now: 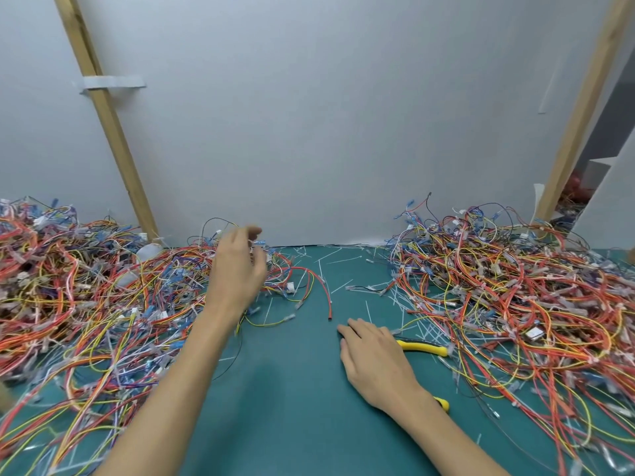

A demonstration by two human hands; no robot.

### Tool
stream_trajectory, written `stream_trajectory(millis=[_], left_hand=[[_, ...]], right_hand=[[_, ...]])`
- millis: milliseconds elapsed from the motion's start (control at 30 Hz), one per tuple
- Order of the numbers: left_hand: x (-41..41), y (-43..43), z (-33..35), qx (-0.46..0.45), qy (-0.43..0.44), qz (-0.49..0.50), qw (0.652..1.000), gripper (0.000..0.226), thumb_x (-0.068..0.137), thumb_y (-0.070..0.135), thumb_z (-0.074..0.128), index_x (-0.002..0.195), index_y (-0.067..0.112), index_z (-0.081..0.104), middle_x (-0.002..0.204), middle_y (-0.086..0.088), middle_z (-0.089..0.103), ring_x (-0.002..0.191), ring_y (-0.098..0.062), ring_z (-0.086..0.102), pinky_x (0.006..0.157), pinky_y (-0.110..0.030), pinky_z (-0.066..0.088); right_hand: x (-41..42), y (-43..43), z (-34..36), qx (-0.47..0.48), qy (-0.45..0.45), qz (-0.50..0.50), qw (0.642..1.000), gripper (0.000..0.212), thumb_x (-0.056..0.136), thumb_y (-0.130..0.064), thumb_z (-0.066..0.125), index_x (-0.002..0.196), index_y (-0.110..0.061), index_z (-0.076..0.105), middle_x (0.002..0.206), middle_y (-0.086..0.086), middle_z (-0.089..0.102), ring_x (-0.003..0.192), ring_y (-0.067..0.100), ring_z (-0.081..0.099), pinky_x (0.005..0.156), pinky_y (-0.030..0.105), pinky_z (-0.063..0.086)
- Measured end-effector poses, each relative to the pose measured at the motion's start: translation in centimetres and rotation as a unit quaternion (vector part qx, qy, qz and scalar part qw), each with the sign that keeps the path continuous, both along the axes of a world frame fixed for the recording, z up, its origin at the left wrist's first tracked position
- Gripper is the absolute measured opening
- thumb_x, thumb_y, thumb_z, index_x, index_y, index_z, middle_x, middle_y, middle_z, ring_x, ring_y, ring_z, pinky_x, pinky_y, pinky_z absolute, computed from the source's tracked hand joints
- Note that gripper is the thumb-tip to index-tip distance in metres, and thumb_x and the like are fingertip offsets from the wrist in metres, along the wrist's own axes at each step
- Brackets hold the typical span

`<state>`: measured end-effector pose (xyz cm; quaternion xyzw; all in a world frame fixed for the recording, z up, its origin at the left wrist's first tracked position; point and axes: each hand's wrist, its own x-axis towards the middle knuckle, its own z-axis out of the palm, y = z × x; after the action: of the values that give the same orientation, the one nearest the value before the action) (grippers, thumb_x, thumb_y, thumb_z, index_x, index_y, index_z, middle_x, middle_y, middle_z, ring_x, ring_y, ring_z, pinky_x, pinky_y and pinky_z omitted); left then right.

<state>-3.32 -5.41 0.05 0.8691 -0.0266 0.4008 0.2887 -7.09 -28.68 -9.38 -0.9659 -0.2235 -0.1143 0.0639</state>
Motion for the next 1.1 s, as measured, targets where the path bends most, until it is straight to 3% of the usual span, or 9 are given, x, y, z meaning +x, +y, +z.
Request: stream_trajectory(millis=[167, 267, 333, 400, 567, 833, 900, 1000, 1100], left_hand=[[2.5, 2.6, 1.3, -0.046, 0.048, 0.032, 0.997, 0.036, 0.092, 0.007, 0.053, 0.127, 0.003, 0.049, 0.104, -0.012, 0.062, 0.093, -0.025, 0.061, 0.084, -0.040, 0.051], [3.4, 3.2, 0.0, 0.001, 0.152, 0.046, 0.987, 0.043, 0.093, 0.012, 0.057, 0.133, 0.001, 0.044, 0.108, -0.017, 0.063, 0.101, -0.032, 0.062, 0.088, -0.043, 0.051], [3.6, 3.4, -1.3, 0.047, 0.185, 0.067, 0.979, 0.049, 0.091, 0.010, 0.060, 0.135, 0.001, 0.041, 0.102, -0.019, 0.063, 0.098, -0.035, 0.061, 0.080, -0.042, 0.049], [3.5, 3.9, -2.6, 0.066, 0.203, 0.100, 0.972, 0.047, 0.089, 0.006, 0.061, 0.131, -0.001, 0.041, 0.098, -0.020, 0.061, 0.093, -0.037, 0.059, 0.073, -0.042, 0.046], [3.6, 4.6, -4.0, 0.104, 0.284, 0.152, 0.941, 0.021, 0.088, -0.001, 0.055, 0.108, -0.003, 0.053, 0.099, -0.022, 0.064, 0.091, -0.038, 0.060, 0.074, -0.043, 0.050], [3.8, 3.4, -1.7, 0.182, 0.256, 0.202, 0.928, 0.027, 0.087, 0.029, 0.059, 0.106, 0.013, 0.069, 0.104, -0.010, 0.069, 0.106, -0.031, 0.058, 0.093, -0.042, 0.041], [3.7, 2.9, -0.1, 0.154, 0.270, 0.189, 0.931, 0.023, 0.083, 0.025, 0.061, 0.099, 0.013, 0.072, 0.101, -0.012, 0.069, 0.101, -0.033, 0.060, 0.088, -0.040, 0.046], [3.6, 1.8, 3.0, 0.031, 0.265, 0.099, 0.959, 0.013, 0.081, 0.014, 0.063, 0.091, 0.015, 0.070, 0.084, -0.008, 0.068, 0.080, -0.027, 0.063, 0.070, -0.033, 0.052], [3.6, 0.2, 6.3, -0.013, 0.216, 0.041, 0.976, 0.013, 0.082, 0.013, 0.065, 0.093, 0.013, 0.071, 0.067, 0.005, 0.057, 0.062, -0.014, 0.052, 0.052, -0.024, 0.038]], right_hand=[[-0.1, 0.0, 0.1, 0.003, 0.006, -0.001, 1.000, 0.041, 0.104, -0.031, 0.025, 0.139, -0.021, 0.044, 0.135, -0.002, 0.050, 0.126, 0.018, 0.042, 0.102, 0.034, 0.032], [-0.1, -0.1, 0.1, 0.007, 0.016, -0.002, 1.000, 0.043, 0.105, -0.032, 0.024, 0.143, -0.021, 0.041, 0.141, -0.002, 0.047, 0.135, 0.019, 0.037, 0.106, 0.034, 0.030], [-0.1, -0.1, 0.1, 0.011, 0.023, -0.002, 1.000, 0.044, 0.105, -0.032, 0.024, 0.144, -0.021, 0.041, 0.144, -0.002, 0.045, 0.138, 0.019, 0.035, 0.108, 0.034, 0.029], [-0.2, -0.1, 0.1, 0.012, 0.024, -0.002, 1.000, 0.043, 0.105, -0.032, 0.024, 0.143, -0.021, 0.042, 0.144, -0.002, 0.045, 0.137, 0.019, 0.036, 0.108, 0.034, 0.029], [-0.1, 0.0, 0.1, 0.009, 0.024, -0.006, 1.000, 0.042, 0.105, -0.032, 0.024, 0.141, -0.021, 0.043, 0.142, -0.001, 0.046, 0.134, 0.020, 0.037, 0.107, 0.035, 0.030], [0.0, -0.1, 0.0, 0.013, 0.022, -0.008, 1.000, 0.042, 0.104, -0.031, 0.026, 0.139, -0.021, 0.045, 0.137, -0.002, 0.049, 0.128, 0.020, 0.041, 0.103, 0.035, 0.031], [0.0, 0.0, 0.0, 0.017, 0.022, -0.008, 1.000, 0.042, 0.104, -0.032, 0.026, 0.140, -0.021, 0.045, 0.138, -0.002, 0.049, 0.129, 0.020, 0.041, 0.104, 0.036, 0.031], [0.0, 0.0, -0.1, 0.021, 0.024, -0.009, 0.999, 0.043, 0.104, -0.032, 0.026, 0.142, -0.022, 0.044, 0.140, -0.002, 0.048, 0.132, 0.019, 0.039, 0.105, 0.035, 0.029], [0.0, -0.1, 0.0, 0.021, 0.025, -0.009, 0.999, 0.044, 0.104, -0.033, 0.025, 0.143, -0.022, 0.042, 0.142, -0.002, 0.046, 0.133, 0.019, 0.037, 0.107, 0.035, 0.028]])
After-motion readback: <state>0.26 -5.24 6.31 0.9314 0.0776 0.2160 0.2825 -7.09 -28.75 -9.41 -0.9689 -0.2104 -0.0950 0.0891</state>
